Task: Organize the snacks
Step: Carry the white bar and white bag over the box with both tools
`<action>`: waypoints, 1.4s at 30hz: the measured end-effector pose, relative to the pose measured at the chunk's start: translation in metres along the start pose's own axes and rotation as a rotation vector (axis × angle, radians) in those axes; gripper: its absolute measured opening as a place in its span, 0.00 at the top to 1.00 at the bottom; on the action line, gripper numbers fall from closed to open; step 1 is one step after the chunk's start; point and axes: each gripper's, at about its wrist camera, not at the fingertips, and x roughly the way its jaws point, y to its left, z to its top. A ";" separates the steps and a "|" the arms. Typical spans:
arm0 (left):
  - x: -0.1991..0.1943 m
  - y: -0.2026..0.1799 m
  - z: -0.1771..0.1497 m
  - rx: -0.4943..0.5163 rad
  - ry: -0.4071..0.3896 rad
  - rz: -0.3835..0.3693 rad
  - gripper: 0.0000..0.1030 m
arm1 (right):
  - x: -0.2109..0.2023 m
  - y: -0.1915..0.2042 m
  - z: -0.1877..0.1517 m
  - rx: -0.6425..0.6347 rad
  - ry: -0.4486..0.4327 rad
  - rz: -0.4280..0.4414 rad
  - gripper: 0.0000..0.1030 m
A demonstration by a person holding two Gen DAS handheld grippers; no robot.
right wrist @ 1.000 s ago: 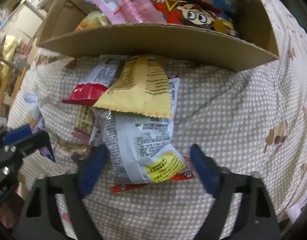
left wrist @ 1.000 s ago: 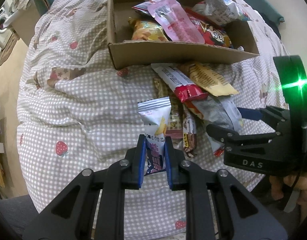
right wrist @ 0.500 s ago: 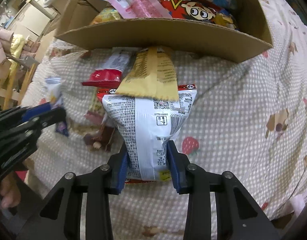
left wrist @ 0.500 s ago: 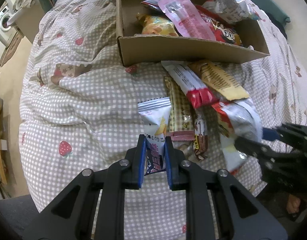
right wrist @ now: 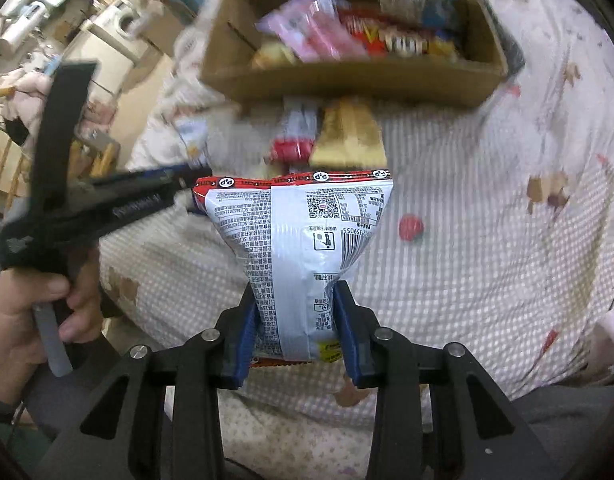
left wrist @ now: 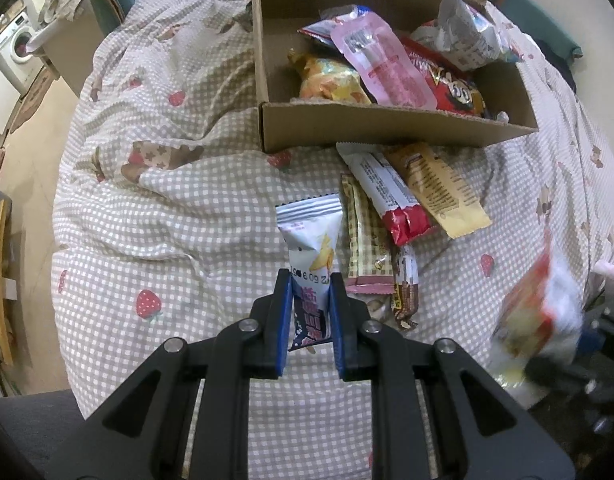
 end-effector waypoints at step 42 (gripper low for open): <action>-0.069 -0.010 0.136 -0.009 -0.263 -0.061 0.86 | -0.033 -0.016 0.164 0.092 -0.355 0.079 0.63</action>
